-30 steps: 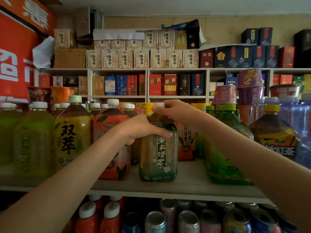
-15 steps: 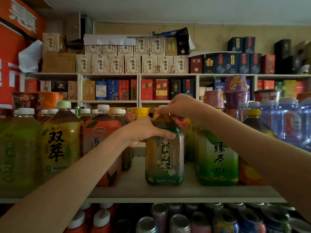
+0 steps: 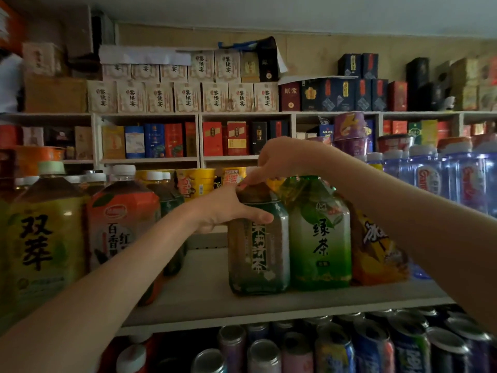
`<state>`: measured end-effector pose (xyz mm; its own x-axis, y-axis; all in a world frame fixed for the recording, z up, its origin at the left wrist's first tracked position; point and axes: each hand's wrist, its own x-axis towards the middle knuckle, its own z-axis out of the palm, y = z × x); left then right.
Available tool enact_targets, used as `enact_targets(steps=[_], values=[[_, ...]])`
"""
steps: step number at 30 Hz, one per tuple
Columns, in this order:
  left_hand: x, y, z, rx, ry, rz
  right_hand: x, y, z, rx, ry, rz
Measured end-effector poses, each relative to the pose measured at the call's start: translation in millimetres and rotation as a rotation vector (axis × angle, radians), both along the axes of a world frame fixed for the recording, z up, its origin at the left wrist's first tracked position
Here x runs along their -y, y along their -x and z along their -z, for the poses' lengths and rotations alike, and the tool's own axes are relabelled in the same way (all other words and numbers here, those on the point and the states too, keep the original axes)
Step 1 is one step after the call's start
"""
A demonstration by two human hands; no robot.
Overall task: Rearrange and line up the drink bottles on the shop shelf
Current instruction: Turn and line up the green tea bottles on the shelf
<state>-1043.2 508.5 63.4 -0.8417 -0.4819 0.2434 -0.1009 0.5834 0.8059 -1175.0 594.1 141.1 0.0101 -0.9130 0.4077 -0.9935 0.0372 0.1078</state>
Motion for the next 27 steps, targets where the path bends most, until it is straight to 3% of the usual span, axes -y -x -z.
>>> enact_targets(steps=[10,14,17,19,23,27], values=[[-2,4,0,0.057,0.087,-0.036,8,6,-9,-0.081,-0.145,-0.008],[-2,-13,-15,0.07,-0.065,-0.038,11,5,-19,0.145,-0.211,-0.009],[10,-17,-32,-0.146,-0.236,-0.122,27,10,-32,0.314,-0.143,-0.026],[17,-11,-38,-0.263,-0.304,-0.234,43,14,-38,0.239,-0.128,0.013],[26,9,-42,-0.296,-0.335,-0.434,77,19,-38,0.079,-0.257,0.178],[39,21,-45,-0.335,-0.334,-0.354,104,21,-38,-0.007,-0.372,0.299]])
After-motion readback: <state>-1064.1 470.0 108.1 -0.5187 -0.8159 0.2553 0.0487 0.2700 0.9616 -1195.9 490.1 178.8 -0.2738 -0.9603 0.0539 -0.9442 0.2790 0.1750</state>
